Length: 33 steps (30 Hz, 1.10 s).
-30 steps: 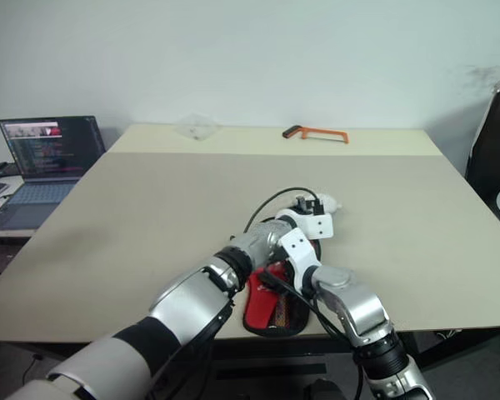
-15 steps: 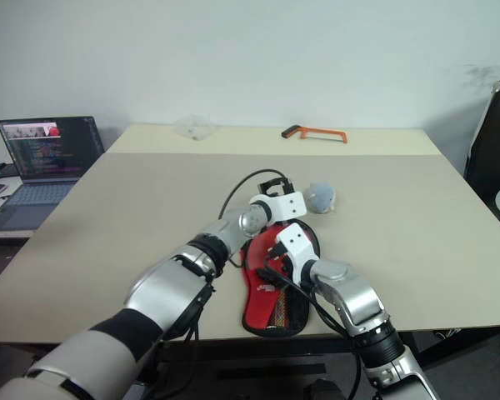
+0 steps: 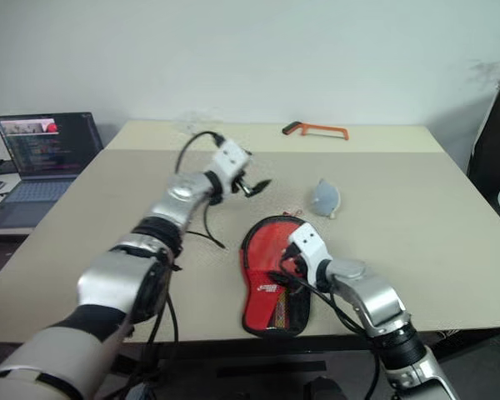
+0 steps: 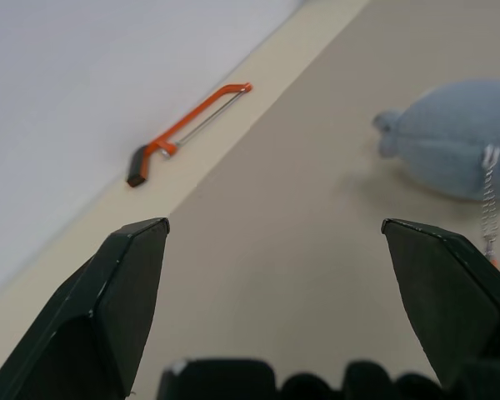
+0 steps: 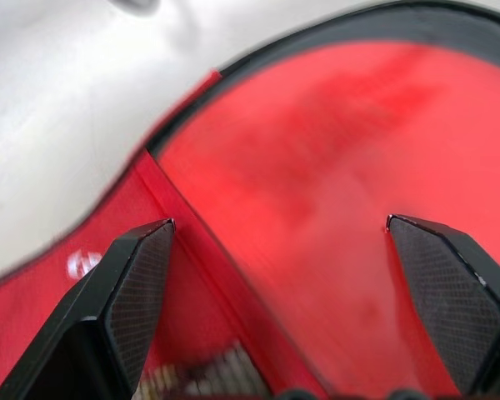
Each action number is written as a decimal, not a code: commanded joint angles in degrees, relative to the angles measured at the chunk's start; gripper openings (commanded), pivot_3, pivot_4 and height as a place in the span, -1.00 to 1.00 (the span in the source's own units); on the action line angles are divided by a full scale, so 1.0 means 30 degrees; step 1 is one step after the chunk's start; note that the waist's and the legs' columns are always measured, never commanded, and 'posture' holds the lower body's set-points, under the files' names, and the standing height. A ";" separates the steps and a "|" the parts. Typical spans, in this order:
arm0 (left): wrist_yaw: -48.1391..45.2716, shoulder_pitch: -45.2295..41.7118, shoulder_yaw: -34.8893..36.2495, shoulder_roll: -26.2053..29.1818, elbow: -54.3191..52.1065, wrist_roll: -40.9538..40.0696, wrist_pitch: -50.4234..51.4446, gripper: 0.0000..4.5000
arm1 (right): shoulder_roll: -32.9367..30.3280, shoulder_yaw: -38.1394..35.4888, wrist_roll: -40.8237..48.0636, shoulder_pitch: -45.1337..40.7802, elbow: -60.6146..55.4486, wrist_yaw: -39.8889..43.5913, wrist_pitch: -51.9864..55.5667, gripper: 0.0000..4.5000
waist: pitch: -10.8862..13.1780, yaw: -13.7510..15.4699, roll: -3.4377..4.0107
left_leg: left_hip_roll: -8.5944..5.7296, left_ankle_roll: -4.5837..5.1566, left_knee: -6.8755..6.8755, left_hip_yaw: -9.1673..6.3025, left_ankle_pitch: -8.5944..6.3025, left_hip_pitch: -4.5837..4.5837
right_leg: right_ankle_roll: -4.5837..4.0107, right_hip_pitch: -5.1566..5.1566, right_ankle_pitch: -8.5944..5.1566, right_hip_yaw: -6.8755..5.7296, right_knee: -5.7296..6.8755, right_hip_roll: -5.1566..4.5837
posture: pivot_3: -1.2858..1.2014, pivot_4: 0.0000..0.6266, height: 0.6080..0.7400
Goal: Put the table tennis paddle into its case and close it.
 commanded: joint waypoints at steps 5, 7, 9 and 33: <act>-0.6919 0.2311 0.1106 0.0918 -0.5809 -0.3969 0.5928 0.98 | -0.0864 -0.2199 0.2651 -0.1582 -0.3868 0.0916 0.1940 1.00 | 0.0035 -0.0001 0.0027 | -0.0012 0.0013 0.0002 0.0005 -0.0006 -0.0048 | -0.0012 -0.0031 0.0003 0.0014 -0.0023 0.0003 | 0.03 -0.52 1.00; -0.7077 0.4095 0.0355 0.0593 -0.8041 -0.3873 0.6617 0.98 | -0.1373 -0.3766 0.3669 -0.2533 -0.4326 0.1171 0.2451 1.00 | 0.0039 0.0003 0.0034 | -0.0014 0.0022 0.0001 0.0014 -0.0011 -0.0047 | -0.0010 -0.0029 0.0002 0.0025 -0.0033 0.0003 | 0.03 -0.52 1.00; -0.6516 0.5699 0.0122 -0.0192 -1.0280 -0.4265 0.7770 0.98 | -0.2149 -0.5224 0.4413 -0.3539 -0.4214 0.1353 0.2724 1.00 | 0.0042 0.0026 0.0040 | -0.0012 0.0025 0.0000 0.0012 -0.0013 -0.0043 | -0.0010 -0.0027 0.0003 0.0046 -0.0033 -0.0001 | 0.03 -0.52 1.00; 0.0665 1.2225 -0.3567 -0.4316 -1.5665 -0.2817 1.0733 0.98 | 0.1161 -0.8062 -0.1563 -1.4258 2.6048 -0.6179 -1.2462 1.00 | 0.0033 -0.0014 0.0075 | 0.0021 0.0042 -0.0031 0.0126 -0.0003 0.0007 | -0.0089 -0.0026 0.0056 0.0125 0.0001 -0.0010 | 0.03 -0.52 1.00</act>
